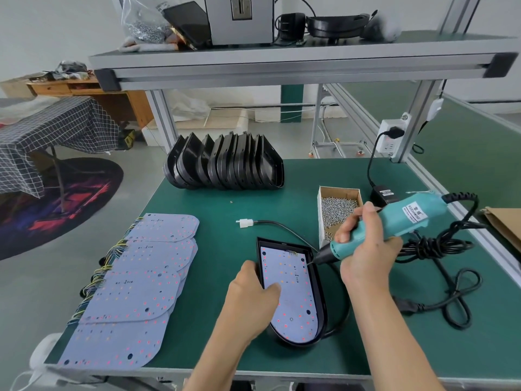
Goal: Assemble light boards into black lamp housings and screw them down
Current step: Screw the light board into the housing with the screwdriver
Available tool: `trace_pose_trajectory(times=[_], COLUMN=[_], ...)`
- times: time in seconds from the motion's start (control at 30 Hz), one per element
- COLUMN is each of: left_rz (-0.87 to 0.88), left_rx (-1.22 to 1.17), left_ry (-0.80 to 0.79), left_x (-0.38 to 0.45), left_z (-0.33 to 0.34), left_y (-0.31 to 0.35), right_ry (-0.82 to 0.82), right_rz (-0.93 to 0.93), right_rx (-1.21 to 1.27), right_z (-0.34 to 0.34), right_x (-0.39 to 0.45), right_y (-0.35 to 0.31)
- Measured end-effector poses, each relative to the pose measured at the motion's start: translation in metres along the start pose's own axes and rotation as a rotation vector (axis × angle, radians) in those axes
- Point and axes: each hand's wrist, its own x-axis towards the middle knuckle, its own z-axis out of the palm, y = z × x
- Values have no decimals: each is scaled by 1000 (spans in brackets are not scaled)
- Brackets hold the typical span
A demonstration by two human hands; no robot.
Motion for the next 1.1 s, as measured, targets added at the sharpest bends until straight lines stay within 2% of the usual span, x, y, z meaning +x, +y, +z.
trace_pose_trajectory(times=[1.1], left_rz=[39], left_rx=[21], left_ry=[72], left_x=[-4], left_z=[3], left_y=[6], right_ry=[-37], right_rz=[-38], right_rx=[-70], right_z=[2], right_x=[-4], right_y=[3])
